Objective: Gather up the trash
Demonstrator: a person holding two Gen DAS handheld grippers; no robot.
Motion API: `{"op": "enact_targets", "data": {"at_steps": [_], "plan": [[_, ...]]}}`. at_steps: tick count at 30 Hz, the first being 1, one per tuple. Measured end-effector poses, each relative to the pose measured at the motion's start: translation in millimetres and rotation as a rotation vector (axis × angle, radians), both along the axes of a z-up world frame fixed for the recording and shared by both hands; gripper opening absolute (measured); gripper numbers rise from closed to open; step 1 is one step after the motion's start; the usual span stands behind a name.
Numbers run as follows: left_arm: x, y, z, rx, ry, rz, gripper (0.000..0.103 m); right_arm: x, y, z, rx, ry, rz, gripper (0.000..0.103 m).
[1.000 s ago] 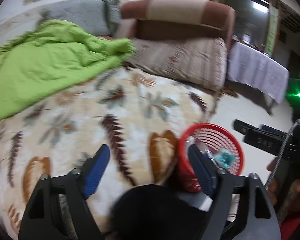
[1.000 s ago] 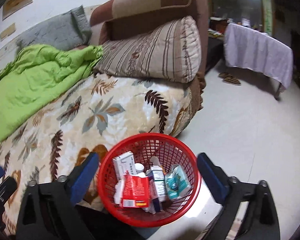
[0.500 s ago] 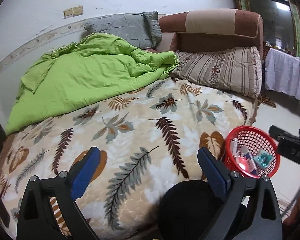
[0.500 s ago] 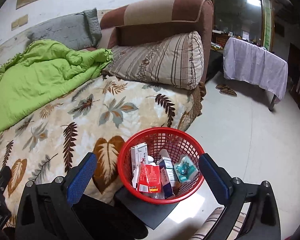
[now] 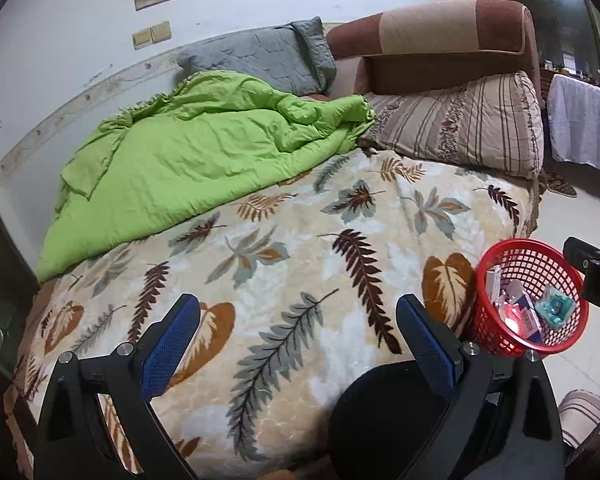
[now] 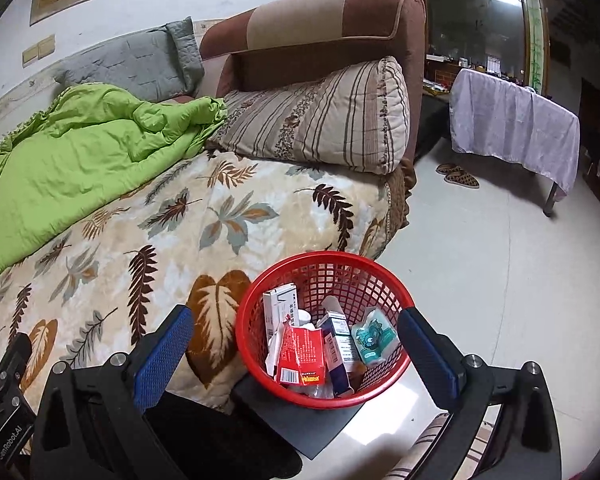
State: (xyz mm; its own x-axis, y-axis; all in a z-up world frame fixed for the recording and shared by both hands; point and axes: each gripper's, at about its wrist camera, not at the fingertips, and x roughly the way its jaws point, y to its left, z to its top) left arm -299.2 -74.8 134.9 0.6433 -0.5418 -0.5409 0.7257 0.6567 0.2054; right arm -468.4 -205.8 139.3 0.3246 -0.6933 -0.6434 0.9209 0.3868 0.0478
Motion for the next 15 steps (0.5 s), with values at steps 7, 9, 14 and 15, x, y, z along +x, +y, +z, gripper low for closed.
{"op": "enact_targets", "data": {"at_steps": [7, 9, 14, 15], "plan": [[1.5, -3.7, -4.2, 0.01, 0.039, -0.01, 0.098, 0.1, -9.9, -6.6, 0.027, -0.006, -0.004, 0.103], [1.7, -3.4, -4.8, 0.007, 0.048, -0.017, 0.098, 0.2, -10.3, -6.9, 0.029, -0.006, -0.005, 0.103], [2.4, -1.8, -6.2, 0.002, 0.061, -0.026, 0.098, 0.4, -10.7, -7.3, 0.029, -0.004, -0.005, 0.103], [2.5, -1.6, -6.7, 0.003, 0.063, -0.027, 0.098, 0.6, -10.9, -7.7, 0.03, -0.003, -0.005, 0.103]]}}
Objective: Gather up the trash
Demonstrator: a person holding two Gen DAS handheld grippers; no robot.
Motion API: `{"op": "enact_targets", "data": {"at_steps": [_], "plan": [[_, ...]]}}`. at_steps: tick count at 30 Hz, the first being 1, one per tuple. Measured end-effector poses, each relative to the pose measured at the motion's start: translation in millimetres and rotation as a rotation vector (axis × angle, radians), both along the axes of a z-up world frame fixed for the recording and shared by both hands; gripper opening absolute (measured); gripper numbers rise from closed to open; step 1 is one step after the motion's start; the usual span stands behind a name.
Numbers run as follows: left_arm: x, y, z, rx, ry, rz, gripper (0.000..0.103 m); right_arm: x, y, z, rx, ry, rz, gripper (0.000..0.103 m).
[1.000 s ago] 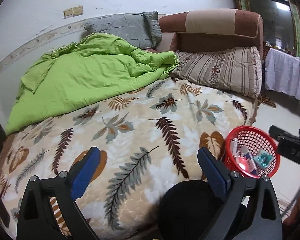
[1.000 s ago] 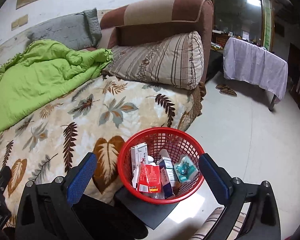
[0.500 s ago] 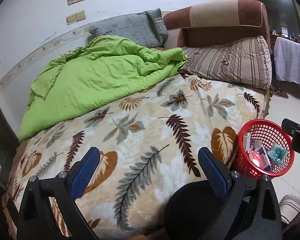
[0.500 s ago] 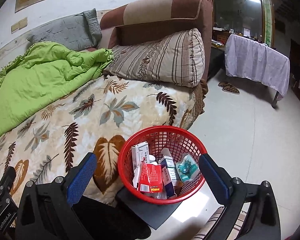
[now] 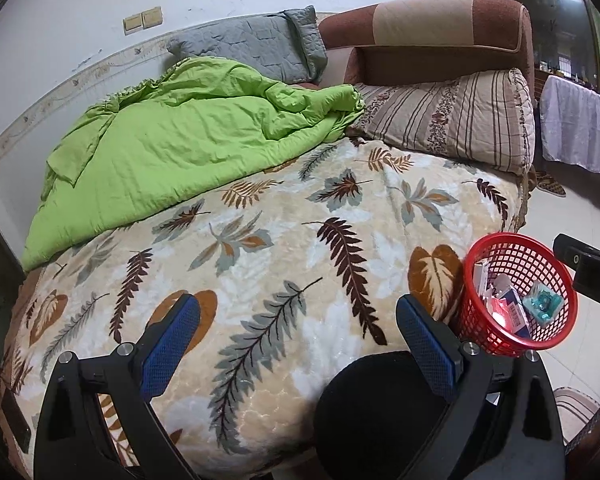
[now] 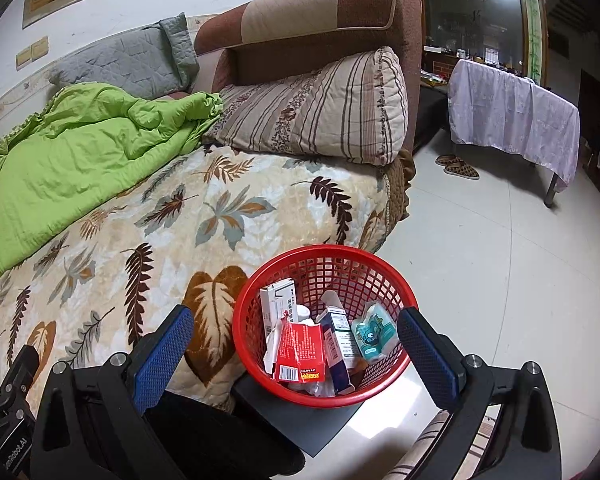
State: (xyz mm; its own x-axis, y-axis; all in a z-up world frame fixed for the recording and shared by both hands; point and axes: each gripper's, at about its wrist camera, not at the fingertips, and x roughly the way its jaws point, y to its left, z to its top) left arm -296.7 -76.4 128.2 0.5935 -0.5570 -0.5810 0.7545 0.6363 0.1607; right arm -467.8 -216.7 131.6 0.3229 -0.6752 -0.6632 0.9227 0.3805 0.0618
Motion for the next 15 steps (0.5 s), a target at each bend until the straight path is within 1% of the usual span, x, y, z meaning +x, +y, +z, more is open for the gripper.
{"op": "enact_targets", "data": {"at_steps": [8, 15], "plan": [[4.3, 2.3, -1.8, -0.008, 0.024, 0.001, 0.098, -0.5, -0.7, -2.7, 0.003, 0.006, -0.001, 0.103], [6.2, 3.6, -2.7, -0.011, 0.027, 0.002, 0.098, 0.1, -0.6, -3.3, 0.004, 0.008, -0.002, 0.103]]}}
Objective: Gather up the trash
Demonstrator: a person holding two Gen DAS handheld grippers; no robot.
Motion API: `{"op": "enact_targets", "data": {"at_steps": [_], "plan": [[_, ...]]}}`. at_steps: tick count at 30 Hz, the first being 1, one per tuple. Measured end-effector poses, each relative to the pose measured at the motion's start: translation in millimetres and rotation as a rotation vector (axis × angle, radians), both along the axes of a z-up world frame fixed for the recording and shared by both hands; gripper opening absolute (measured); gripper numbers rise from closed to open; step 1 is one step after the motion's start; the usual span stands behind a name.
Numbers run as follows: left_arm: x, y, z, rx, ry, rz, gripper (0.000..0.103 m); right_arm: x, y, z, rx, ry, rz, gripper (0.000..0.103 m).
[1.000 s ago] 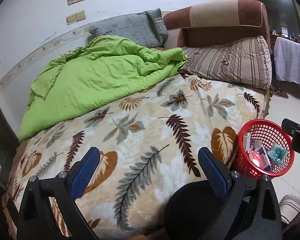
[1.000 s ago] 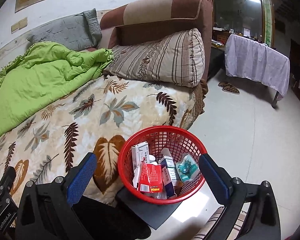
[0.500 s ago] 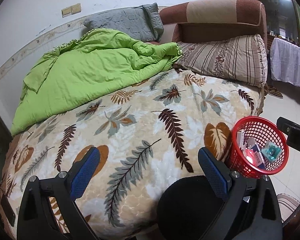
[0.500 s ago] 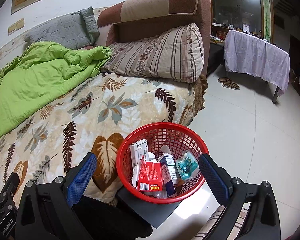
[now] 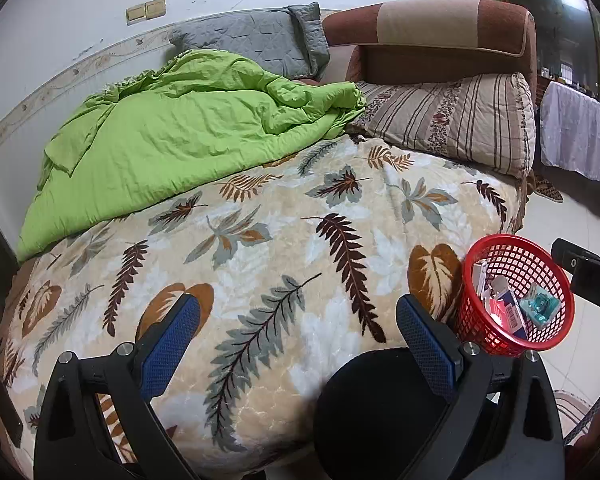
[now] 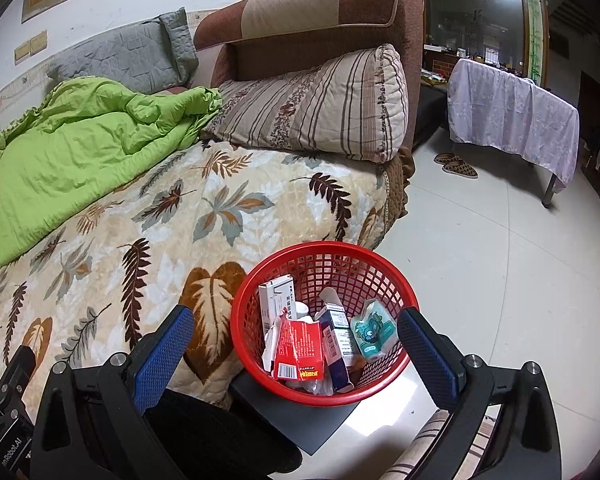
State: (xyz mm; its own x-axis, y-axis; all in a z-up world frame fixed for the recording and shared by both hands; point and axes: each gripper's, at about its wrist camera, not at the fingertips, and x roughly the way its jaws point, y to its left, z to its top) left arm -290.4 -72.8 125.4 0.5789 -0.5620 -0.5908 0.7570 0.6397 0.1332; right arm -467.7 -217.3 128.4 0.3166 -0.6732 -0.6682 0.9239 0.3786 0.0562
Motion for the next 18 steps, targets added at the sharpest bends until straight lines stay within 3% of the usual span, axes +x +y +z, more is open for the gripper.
{"op": "enact_targets", "data": {"at_steps": [18], "plan": [[1.3, 0.8, -0.2, -0.003, 0.002, 0.001, 0.098, 0.6, -0.9, -4.2, 0.005, 0.005, -0.002, 0.103]]}}
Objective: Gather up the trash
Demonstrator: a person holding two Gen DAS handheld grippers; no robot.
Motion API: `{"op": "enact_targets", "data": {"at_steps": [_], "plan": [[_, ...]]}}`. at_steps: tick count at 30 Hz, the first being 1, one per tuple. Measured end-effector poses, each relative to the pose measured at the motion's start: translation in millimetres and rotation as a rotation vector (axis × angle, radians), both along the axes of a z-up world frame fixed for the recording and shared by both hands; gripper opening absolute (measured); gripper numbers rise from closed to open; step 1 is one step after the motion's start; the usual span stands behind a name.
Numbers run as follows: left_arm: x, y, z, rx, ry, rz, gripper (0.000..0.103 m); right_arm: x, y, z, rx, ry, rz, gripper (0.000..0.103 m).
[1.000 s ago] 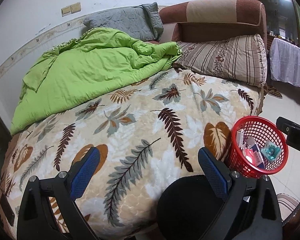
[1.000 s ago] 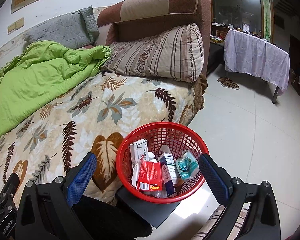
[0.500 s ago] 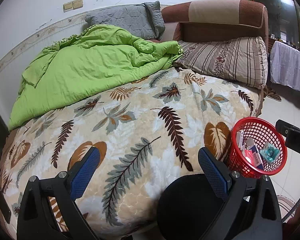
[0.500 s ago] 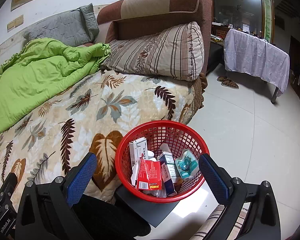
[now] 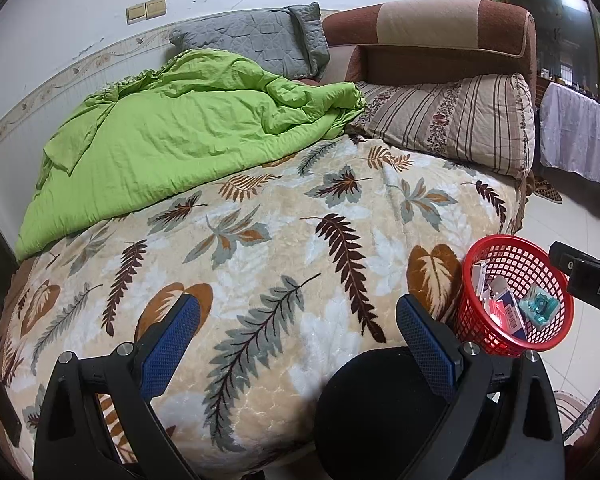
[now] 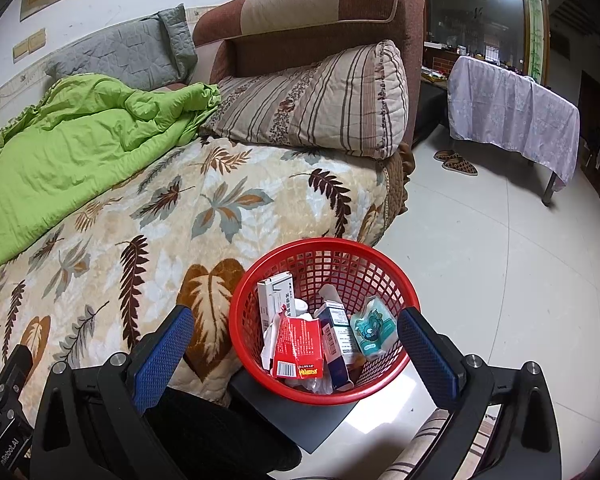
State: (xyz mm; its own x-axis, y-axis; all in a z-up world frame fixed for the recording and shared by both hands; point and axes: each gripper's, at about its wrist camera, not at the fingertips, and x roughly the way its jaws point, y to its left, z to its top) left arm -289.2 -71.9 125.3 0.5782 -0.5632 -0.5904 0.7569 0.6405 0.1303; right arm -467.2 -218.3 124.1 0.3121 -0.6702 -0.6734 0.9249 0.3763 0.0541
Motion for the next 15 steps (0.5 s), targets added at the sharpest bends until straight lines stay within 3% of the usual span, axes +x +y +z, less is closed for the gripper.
{"op": "enact_targets", "data": {"at_steps": [15], "plan": [[0.2, -0.9, -1.0, -0.002, -0.001, 0.002, 0.098, -0.7, -0.1, -2.5, 0.002, 0.003, 0.0, 0.103]]}}
